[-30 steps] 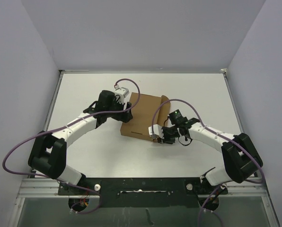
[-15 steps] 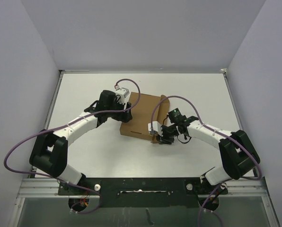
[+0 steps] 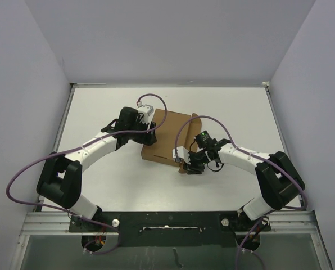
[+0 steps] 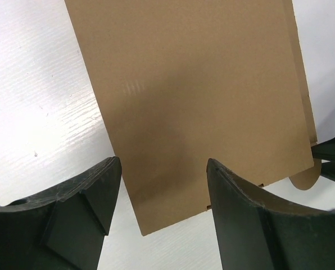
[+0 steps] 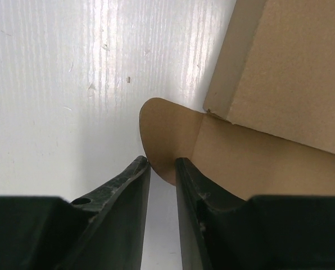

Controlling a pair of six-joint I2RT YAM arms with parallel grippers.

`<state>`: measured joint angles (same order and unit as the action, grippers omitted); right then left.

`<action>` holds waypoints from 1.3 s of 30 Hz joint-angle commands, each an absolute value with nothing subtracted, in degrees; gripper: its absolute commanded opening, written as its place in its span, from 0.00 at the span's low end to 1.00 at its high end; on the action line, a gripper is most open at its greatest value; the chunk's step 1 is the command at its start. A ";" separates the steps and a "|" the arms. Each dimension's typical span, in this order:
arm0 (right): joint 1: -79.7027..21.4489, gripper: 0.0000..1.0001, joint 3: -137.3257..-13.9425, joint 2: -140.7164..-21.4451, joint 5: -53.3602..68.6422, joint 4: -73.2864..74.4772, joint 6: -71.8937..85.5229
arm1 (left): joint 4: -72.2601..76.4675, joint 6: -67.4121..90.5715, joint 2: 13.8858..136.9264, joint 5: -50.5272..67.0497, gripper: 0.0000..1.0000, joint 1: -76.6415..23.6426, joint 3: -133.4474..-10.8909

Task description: Fold the paper box

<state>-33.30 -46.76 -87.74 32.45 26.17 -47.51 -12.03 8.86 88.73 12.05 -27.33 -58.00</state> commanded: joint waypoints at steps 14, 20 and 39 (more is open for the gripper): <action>-30.17 0.08 -50.37 -87.51 32.89 23.99 -41.80 | -12.90 9.76 89.82 7.73 0.61 -27.60 -61.26; -28.96 0.06 -51.36 -88.05 33.86 24.06 -39.28 | -13.31 9.84 90.45 7.45 0.61 -27.52 -61.56; -27.83 0.03 -53.43 -90.13 34.76 25.00 -36.12 | -17.05 10.01 95.02 8.98 0.56 -27.51 -64.17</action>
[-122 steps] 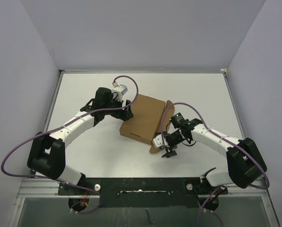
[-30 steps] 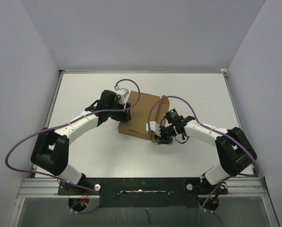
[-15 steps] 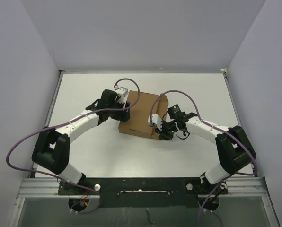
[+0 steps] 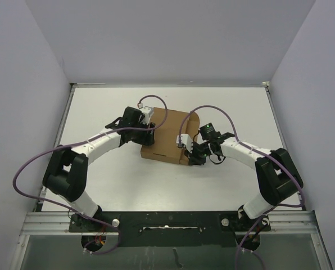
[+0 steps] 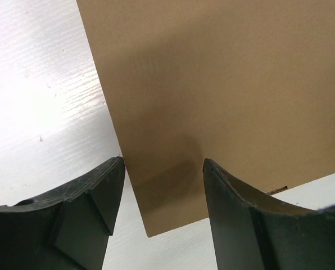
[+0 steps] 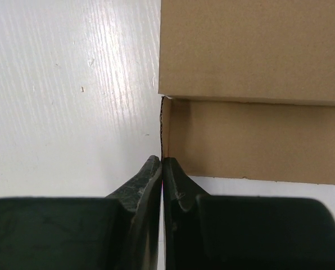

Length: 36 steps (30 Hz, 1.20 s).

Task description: Fold the paper box

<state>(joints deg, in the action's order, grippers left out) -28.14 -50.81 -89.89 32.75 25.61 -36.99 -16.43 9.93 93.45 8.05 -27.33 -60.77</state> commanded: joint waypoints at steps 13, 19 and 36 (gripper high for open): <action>-28.01 0.03 -54.05 -89.92 33.95 24.52 -35.54 | -20.35 10.90 98.07 11.00 0.48 -27.51 -66.41; -28.08 0.03 -54.44 -89.66 33.47 24.34 -35.24 | -21.50 11.16 98.85 12.21 0.46 -27.51 -67.19; -29.64 0.02 -56.27 -88.20 32.74 24.18 -34.25 | -23.04 11.82 100.40 13.79 0.45 -28.11 -68.37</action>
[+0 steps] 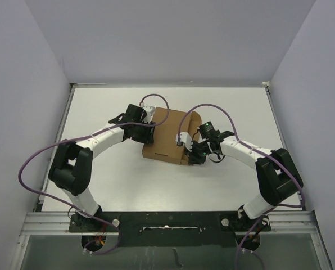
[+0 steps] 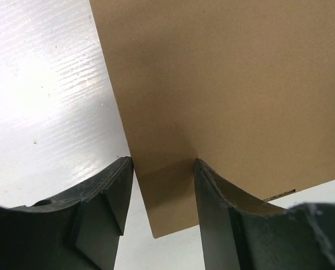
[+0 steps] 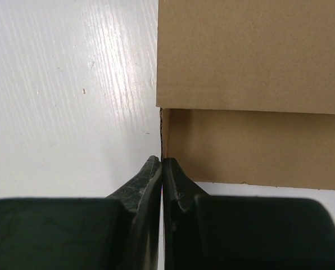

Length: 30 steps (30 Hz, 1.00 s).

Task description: Fold the paper box

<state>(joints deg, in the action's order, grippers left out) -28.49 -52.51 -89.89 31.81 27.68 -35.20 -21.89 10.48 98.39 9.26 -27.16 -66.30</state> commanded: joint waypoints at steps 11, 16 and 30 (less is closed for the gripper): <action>-31.20 0.02 -57.50 -87.36 32.59 23.28 -32.85 | -23.20 12.04 100.78 14.67 0.44 -28.56 -68.71; -32.88 0.02 -58.03 -88.99 31.43 21.99 -31.36 | -23.12 11.82 100.93 14.86 0.45 -28.91 -68.62; -20.84 0.35 -57.92 -80.58 46.49 27.72 -36.09 | -17.68 13.09 90.94 12.86 0.66 -25.42 -65.40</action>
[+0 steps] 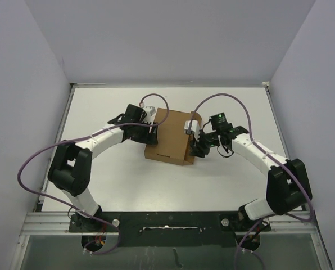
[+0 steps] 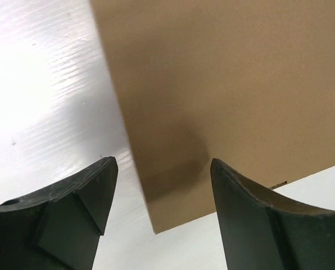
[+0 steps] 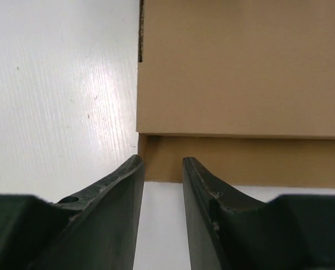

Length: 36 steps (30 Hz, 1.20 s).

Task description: Fold the paper box

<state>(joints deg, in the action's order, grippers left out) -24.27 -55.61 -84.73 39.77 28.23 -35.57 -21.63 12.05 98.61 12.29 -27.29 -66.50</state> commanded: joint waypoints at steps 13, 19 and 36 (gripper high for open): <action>-4.12 0.22 -75.22 -97.54 49.48 18.01 -13.84 | -5.43 29.35 65.63 16.10 0.24 -24.50 -43.44; -7.85 0.02 -94.49 -111.45 41.97 25.08 -16.90 | -0.13 41.90 58.36 16.54 0.11 -27.65 -30.72; -13.20 0.00 -113.79 -130.38 37.09 35.04 -27.64 | 3.56 39.91 80.63 11.68 0.13 -28.93 -37.14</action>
<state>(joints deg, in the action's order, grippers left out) -12.91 -111.20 -131.81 34.92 32.25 -22.98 -0.43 41.36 77.80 13.21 -30.81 -32.77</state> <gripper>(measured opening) 0.023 0.126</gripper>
